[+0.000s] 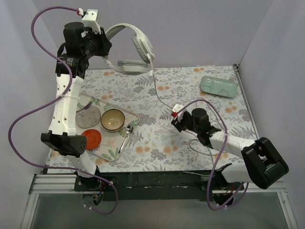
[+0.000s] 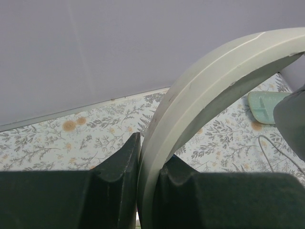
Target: Wrap the headphones
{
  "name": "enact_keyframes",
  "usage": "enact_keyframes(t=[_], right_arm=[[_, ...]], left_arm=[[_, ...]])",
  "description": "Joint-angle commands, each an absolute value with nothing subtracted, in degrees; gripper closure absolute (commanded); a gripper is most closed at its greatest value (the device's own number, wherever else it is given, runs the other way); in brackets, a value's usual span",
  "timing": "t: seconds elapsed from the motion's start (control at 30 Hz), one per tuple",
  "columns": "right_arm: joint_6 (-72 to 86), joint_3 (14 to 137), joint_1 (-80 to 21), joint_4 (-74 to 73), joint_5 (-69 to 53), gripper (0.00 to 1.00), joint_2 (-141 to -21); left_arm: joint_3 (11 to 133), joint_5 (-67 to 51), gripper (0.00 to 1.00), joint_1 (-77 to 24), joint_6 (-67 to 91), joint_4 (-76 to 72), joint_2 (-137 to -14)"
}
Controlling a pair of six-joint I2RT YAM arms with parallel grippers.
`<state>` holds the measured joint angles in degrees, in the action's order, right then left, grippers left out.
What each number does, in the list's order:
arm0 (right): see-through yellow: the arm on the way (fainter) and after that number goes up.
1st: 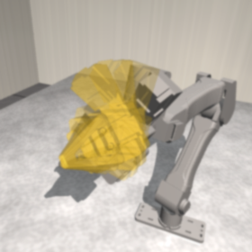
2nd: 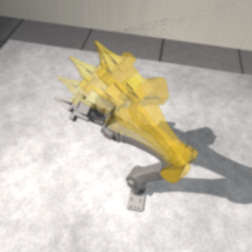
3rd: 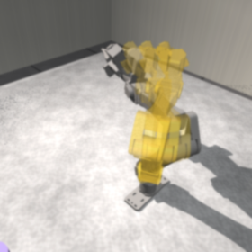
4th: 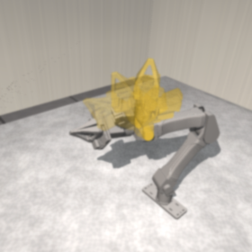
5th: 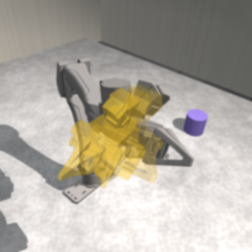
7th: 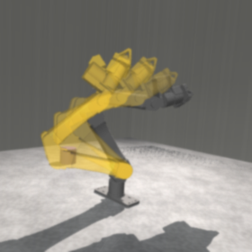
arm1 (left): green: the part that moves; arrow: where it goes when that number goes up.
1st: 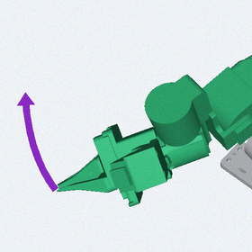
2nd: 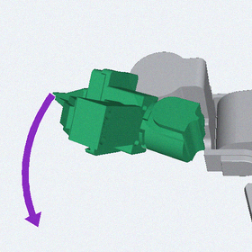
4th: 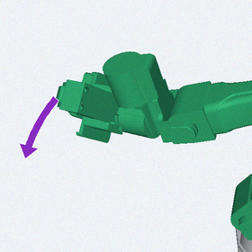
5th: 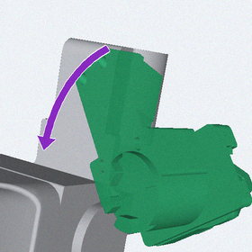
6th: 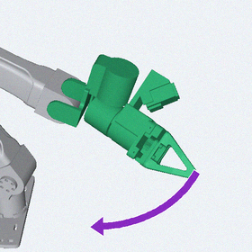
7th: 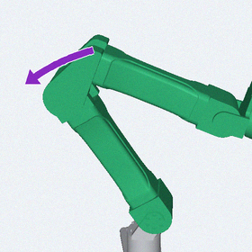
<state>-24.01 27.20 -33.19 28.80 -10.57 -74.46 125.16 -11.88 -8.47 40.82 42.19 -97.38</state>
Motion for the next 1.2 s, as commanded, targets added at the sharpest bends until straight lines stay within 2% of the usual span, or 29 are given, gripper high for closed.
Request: enact_keyframes(t=[0.0, 0.03, 0.07, 0.1, 0.23, 0.4, 0.57, 0.63, 0.73, 0.9, 1.17], right_arm=[[-21.62, 30.85, -33.22, 27.78, -7.74, 0.68, -74.8], [-21.8, 30.85, -33.22, 26.38, -7.13, 0.78, -74.53], [-22.23, 31.11, -33.22, 25.15, -6.77, 0.93, -73.57], [-22.41, 31.55, -33.22, 23.83, -6.16, 0.99, -72.96], [-23.11, 37.51, -34.79, 11.81, 3.39, 0.99, -67.95], [-29.61, 48.66, -43.22, -5.05, 11.51, 0.99, -60.65], [-36.2, 57.99, -56.58, -12.56, 19.06, 0.99, -60.81], [-36.83, 63.68, -57.48, -14.67, 18.2, 0.99, -62.83], [-39.45, 68.27, -57.39, -12.84, 19.41, 0.99, -64.33], [-40.78, 75.93, -53.27, -11.95, 20.48, 0.99, -68.02], [-33.23, 88.05, -36.22, -14.85, 12.58, 0.99, -76.63]], left_arm=[[129.11, -12.66, 1.0, -7.91, 43.24, 40.69, -93.08], [128.85, -12.66, 1.0, -7.91, 43.16, 40.61, -93.08], [128.41, -12.66, 1.0, -7.91, 43.07, 40.43, -93.08], [126.58, -12.4, 1.0, -7.91, 42.63, 40.17, -93.08], [119.02, -4.43, 1.0, -7.91, 39.47, 35.35, -93.6], [118.47, 3.16, 1.0, -8.7, 36.13, 35.07, -100.53], [120.5, 11.66, 1.0, -13.0, 31.21, 34.54, -107.48], [119.28, 14.93, 1.0, -16.5, 29.1, 32.88, -108.45], [112.61, 18.98, 1.0, -21.07, 24.1, 28.5, -107.14], [99.26, 17.14, 1.0, -26.36, 16.97, 24.09, -100.57], [93.69, 7.06, 1.0, -30.5, 17.84, 30.05, -94.22]])
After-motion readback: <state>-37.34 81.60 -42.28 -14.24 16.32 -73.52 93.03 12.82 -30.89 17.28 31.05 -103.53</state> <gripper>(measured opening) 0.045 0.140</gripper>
